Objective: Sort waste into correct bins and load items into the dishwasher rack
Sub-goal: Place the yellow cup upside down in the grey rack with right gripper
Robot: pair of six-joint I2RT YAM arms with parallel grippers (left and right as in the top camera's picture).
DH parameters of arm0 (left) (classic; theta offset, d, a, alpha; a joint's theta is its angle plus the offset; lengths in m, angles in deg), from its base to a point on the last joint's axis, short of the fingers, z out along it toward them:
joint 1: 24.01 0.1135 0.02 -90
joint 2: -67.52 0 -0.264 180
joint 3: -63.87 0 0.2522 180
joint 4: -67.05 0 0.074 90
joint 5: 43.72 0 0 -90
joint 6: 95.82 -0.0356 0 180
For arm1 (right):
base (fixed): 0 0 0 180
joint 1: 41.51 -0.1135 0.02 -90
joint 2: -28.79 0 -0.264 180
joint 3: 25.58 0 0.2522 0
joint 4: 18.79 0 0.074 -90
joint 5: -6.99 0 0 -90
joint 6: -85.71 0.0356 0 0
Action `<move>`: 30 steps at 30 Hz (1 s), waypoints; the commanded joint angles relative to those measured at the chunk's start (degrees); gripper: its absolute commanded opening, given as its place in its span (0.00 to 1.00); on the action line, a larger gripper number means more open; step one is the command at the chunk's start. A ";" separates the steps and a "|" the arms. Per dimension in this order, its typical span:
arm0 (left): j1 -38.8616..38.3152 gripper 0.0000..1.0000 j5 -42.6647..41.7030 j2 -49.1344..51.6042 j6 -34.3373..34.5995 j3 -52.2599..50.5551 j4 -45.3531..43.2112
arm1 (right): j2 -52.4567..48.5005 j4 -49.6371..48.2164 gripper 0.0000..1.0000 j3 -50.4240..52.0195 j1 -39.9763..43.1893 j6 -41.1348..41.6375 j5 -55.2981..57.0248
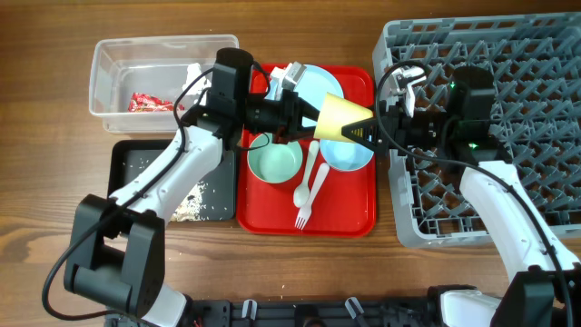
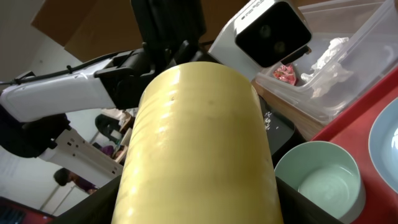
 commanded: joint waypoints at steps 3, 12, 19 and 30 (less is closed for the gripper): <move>0.87 0.36 6.58 0.02 -6.95 0.22 1.55 | -0.09 3.91 0.46 -0.96 -0.11 -0.31 7.67; 2.45 0.54 28.98 -0.70 -21.09 0.22 20.83 | 0.87 12.00 0.31 -1.11 -0.07 -1.92 21.57; 6.78 0.57 41.83 -6.62 -23.61 0.22 34.93 | 4.96 31.12 0.19 -8.41 0.35 -6.45 39.85; 7.34 0.62 56.28 -15.76 -26.14 0.22 43.80 | 5.68 59.28 0.04 -27.32 14.25 -6.36 68.61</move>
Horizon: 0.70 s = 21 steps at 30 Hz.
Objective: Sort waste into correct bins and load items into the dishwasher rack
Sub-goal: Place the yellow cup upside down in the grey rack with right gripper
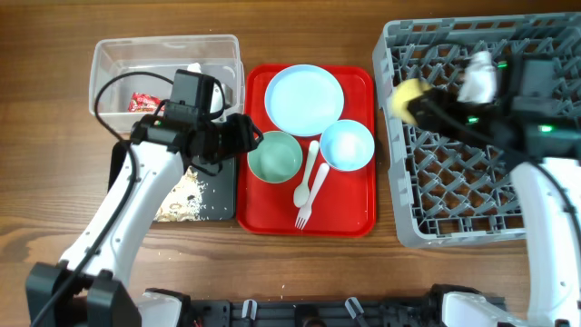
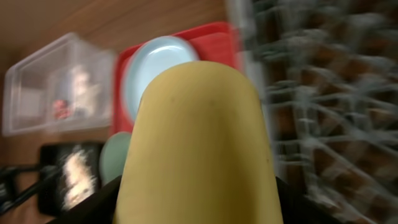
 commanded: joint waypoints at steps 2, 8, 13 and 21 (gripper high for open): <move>0.15 0.62 4.94 -2.80 -1.57 0.24 0.04 | 0.26 5.84 0.04 -4.20 8.96 -0.68 15.37; 0.15 0.62 4.92 -2.82 -1.57 0.24 0.07 | -4.11 10.88 0.04 -8.24 22.67 0.13 19.23; 0.15 0.63 4.92 -2.80 -1.57 0.24 0.07 | -10.43 12.02 0.04 -11.85 32.63 2.62 23.50; 0.09 0.63 4.92 -2.80 -1.60 0.24 0.09 | -19.56 9.75 0.04 -11.85 37.42 5.49 24.24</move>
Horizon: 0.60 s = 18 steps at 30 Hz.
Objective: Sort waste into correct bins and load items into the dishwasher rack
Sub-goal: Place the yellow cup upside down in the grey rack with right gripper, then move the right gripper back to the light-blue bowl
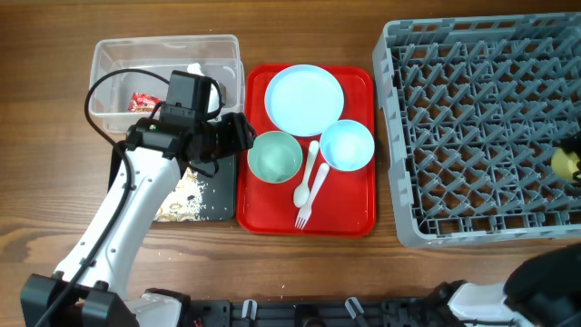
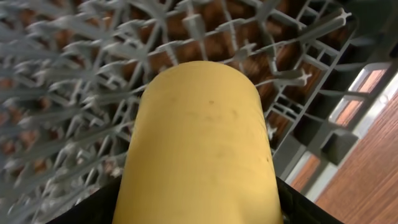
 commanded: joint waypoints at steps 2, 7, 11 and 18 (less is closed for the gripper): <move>0.09 0.63 0.76 -1.05 -1.14 0.24 -0.04 | -4.90 -1.03 0.07 -1.20 0.48 2.08 1.46; 0.09 0.71 0.76 -1.05 -1.14 0.24 -0.02 | -7.52 -1.09 0.69 -1.11 0.48 2.08 1.07; 0.04 0.78 0.76 -1.05 -1.14 0.24 -0.15 | -7.58 -1.25 0.84 -1.11 0.48 1.92 -1.05; -0.87 0.80 0.74 -1.05 -2.27 0.24 -2.19 | -6.99 0.52 0.95 -1.11 0.42 1.36 -6.51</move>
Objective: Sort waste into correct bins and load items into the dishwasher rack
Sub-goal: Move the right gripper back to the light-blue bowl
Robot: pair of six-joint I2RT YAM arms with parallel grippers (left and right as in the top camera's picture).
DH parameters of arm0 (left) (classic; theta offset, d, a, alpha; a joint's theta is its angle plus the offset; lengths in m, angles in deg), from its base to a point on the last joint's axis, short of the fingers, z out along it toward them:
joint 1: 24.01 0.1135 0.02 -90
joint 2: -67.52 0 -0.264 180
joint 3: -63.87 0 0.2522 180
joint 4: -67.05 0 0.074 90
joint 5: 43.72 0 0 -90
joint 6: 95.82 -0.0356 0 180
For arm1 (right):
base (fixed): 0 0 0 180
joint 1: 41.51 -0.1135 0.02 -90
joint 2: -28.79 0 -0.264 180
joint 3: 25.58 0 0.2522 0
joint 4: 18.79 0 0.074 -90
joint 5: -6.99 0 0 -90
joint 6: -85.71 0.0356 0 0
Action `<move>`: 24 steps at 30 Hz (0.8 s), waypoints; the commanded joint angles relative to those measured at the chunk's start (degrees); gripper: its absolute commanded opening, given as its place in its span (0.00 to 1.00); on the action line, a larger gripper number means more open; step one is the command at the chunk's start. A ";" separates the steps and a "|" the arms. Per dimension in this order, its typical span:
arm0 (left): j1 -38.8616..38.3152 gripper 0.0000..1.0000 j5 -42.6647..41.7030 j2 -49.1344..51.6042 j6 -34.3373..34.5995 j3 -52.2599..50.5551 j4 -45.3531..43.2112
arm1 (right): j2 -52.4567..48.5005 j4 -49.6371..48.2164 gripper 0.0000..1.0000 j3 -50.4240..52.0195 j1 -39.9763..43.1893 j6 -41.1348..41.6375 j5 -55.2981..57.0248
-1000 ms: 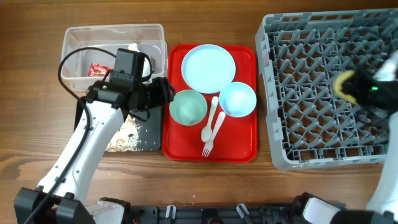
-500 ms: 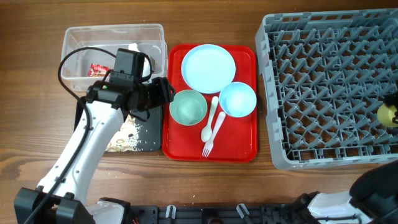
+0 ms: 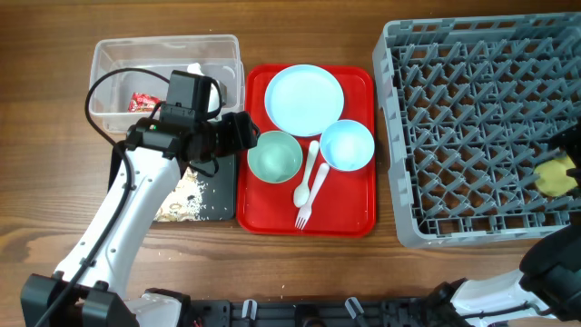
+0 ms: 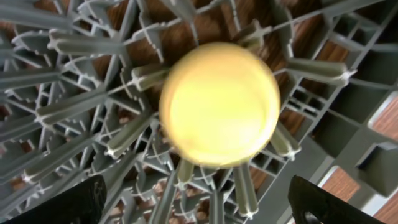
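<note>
The yellow cup (image 4: pixel 219 102) lies blurred among the tines of the grey dishwasher rack (image 4: pixel 74 106), at the rack's right edge (image 3: pixel 556 174) in the overhead view. My right gripper (image 4: pixel 202 200) hovers just over it, open, its dark fingers (image 4: pixel 81 202) spread wide to either side and free of the cup. On the red tray (image 3: pixel 354 218) sit a pale blue plate (image 3: pixel 304 98), a green bowl (image 3: pixel 275 156), a blue bowl (image 3: pixel 347 145), a spoon (image 3: pixel 307 173) and a fork (image 3: pixel 309 202). My left gripper (image 3: pixel 243 134) hangs open beside the green bowl's left rim.
A clear bin (image 3: pixel 163 54) with wrappers and tissue stands at the back left. Below it lies a black tray (image 3: pixel 132 163) with crumbs. The rack (image 3: pixel 472 100) fills the right side of the table.
My right gripper has opened and let go of the yellow cup, which now lies among the rack's tines near the right edge. The left arm has hardly moved.
The yellow cup was held over the red tray between both grippers. Then my right gripper alone held it at the rack's near-left corner, the left arm back by the green bowl. Then it held the cup over the rack's right edge, where it now lies released.
</note>
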 commanded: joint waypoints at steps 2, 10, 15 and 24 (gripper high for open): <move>-2.40 0.78 0.70 -0.92 -3.04 0.24 -3.37 | 1.38 0.87 0.95 -1.11 -0.28 -2.10 -7.98; -11.17 0.78 2.01 2.86 -3.26 0.24 -16.46 | 11.17 0.90 0.95 -1.11 -9.09 -7.45 -14.64; -15.80 0.82 8.24 7.54 -3.19 0.24 -20.74 | 15.21 0.66 0.94 -1.11 -21.81 -10.78 -16.70; -11.17 0.93 10.34 7.32 3.56 0.24 -7.23 | 12.52 -4.98 0.91 -0.79 -48.43 -14.53 -13.20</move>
